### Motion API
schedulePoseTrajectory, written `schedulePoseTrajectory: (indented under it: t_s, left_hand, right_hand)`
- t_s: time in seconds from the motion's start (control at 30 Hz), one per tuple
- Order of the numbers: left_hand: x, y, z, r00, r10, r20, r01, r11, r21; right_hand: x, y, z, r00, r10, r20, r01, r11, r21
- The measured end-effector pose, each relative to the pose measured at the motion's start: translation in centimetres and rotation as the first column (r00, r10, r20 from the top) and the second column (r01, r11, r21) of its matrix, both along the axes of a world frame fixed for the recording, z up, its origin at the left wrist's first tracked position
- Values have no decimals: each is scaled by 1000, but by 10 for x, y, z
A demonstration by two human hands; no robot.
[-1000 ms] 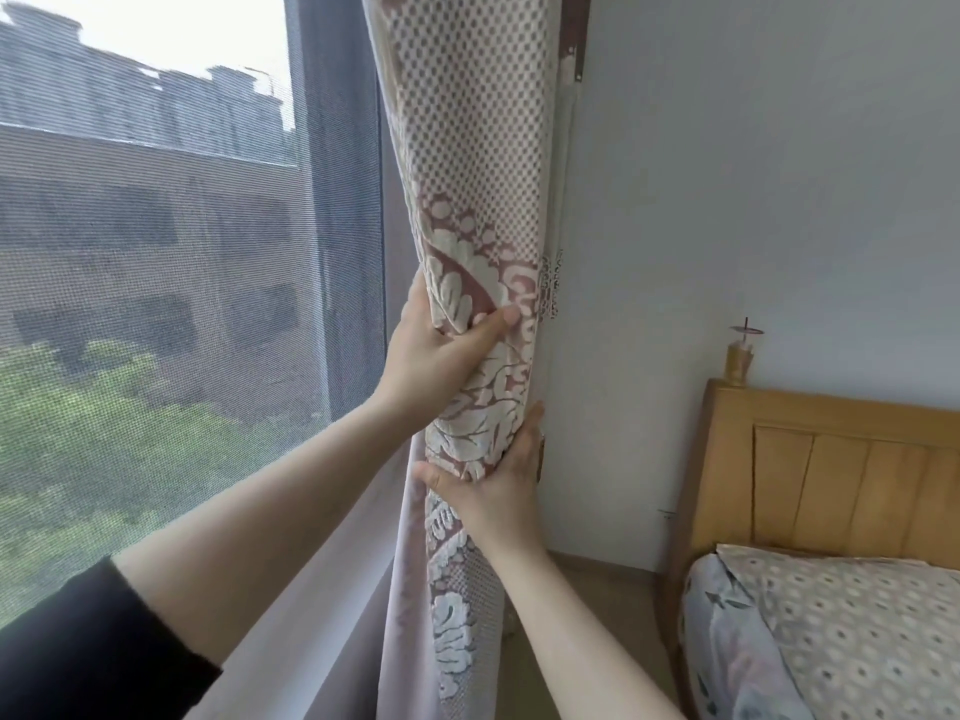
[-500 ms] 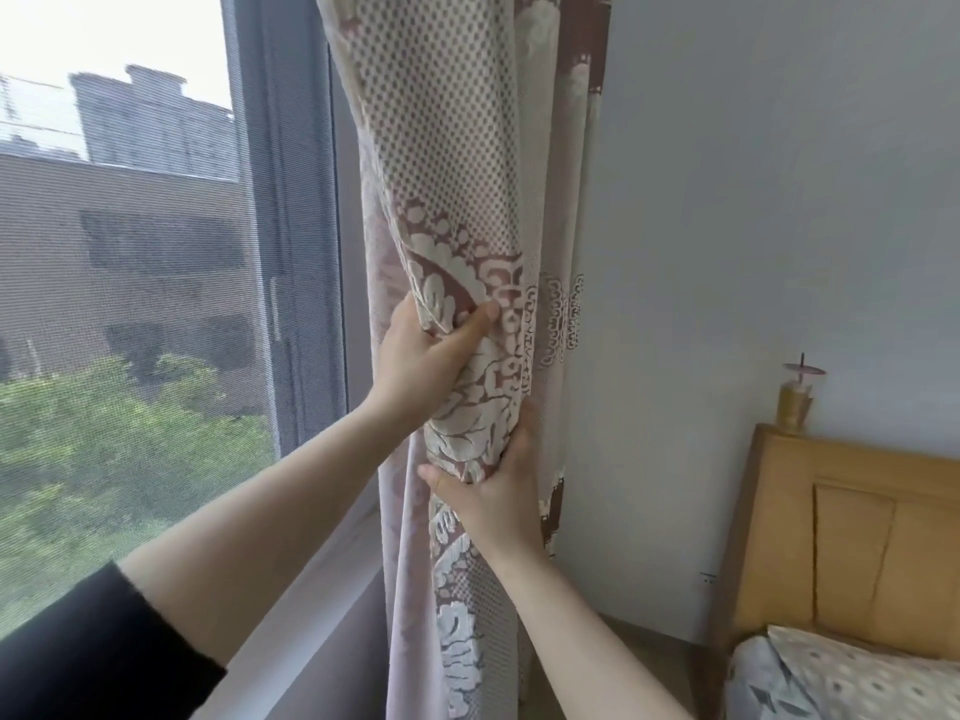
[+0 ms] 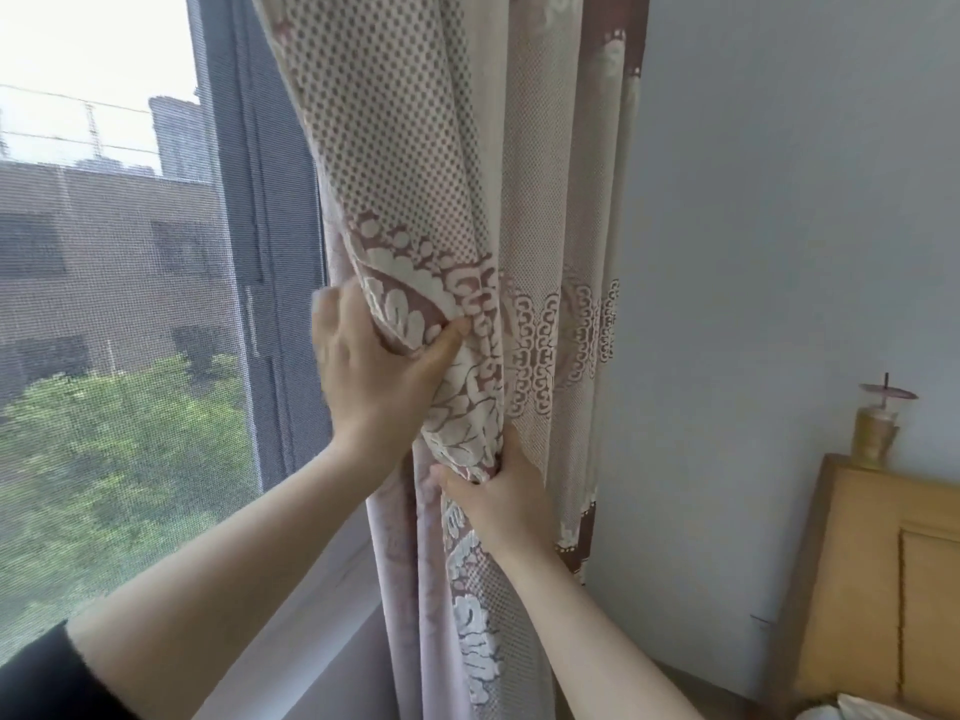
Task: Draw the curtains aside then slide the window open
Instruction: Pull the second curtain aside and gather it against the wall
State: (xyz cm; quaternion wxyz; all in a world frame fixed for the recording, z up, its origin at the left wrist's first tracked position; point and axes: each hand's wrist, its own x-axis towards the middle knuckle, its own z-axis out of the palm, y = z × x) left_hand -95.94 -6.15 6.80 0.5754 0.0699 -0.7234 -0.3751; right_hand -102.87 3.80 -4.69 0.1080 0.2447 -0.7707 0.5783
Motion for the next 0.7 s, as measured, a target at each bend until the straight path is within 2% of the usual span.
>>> schedulePoseTrajectory:
  t_s: [0.07,0.1,0.2,0.27,0.37,0.43,0.5,0.57,0.7]
  left_hand:
    - [2,-15,0,988,122,-94,-124,992,-8]
    - [1,-21,0,988,125,-88,-124,992,19]
    - [-19,-36,-1,999,13,-41,-8,992,128]
    - [-32,-42,-3,997,-59,-41,65,983,172]
    - [-50,-52,-3,995,-98,-26,101,981,168]
    - [-61,-57,1,990,-139,-6,138,978,156]
    - [-71,-62,6,976,-214,34,206,967,151]
    - [-78,-65,9,953,-296,59,284,945,160]
    - [-88,-73,6,939,-332,91,320,940,120]
  right_hand:
    - [-8,-11,-2,999,47,-15,-47,999,11]
    - [-11,-19,-2,997,71,-23,-71,997,22]
    - [-23,-43,-5,992,126,-32,-126,992,4]
    - [-32,-56,-7,993,61,-103,-63,998,-23]
    - [-47,-73,-5,968,-32,-250,38,999,16]
    - [-56,-80,1,967,31,-254,-26,999,22]
    - [-67,-87,6,973,122,-195,-139,988,-71]
    - [-81,-89,10,970,155,-186,-181,975,-130]
    - [-116,-89,8,955,208,-212,-235,965,-113]
